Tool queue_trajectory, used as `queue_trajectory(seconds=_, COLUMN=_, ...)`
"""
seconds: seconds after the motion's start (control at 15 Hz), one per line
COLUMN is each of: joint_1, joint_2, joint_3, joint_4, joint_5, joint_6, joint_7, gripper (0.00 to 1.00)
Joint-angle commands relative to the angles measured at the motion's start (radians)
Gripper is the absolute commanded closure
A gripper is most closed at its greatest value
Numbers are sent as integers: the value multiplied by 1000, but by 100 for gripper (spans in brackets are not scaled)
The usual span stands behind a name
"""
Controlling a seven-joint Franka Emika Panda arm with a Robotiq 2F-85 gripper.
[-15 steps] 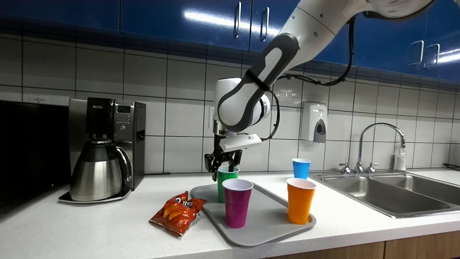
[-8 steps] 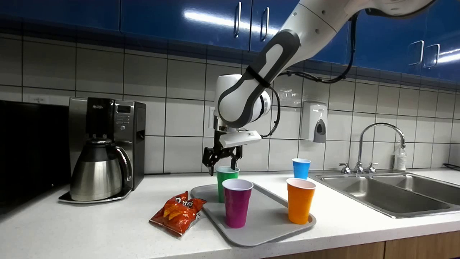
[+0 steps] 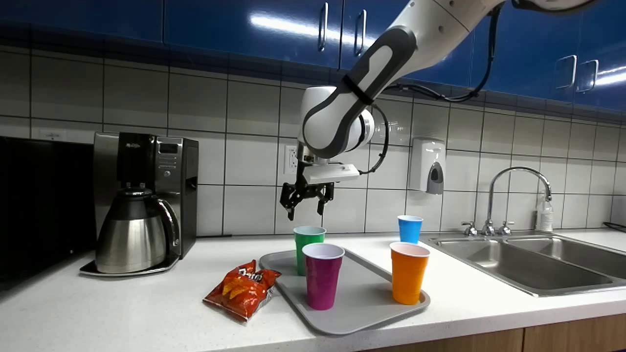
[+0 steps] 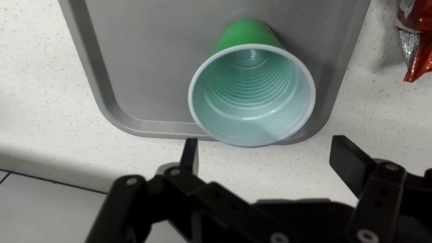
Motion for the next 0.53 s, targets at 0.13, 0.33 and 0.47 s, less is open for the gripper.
queue_trajectory(seconds=0.13, joint_1=-58, joint_2=-39, joint_3=-4, joint_4=-7, joint_5=26, joint_6=4, joint_7=3, gripper=0)
queue_trajectory(seconds=0.33, joint_1=-95, joint_2=-44, joint_3=-12, joint_4=-4, joint_5=50, joint_6=3, joint_7=-8, gripper=0)
queue_trajectory(seconds=0.47, joint_1=-121, joint_2=-45, joint_3=-19, joint_4=-1, joint_5=73, joint_6=-1, joint_7=-18, gripper=0)
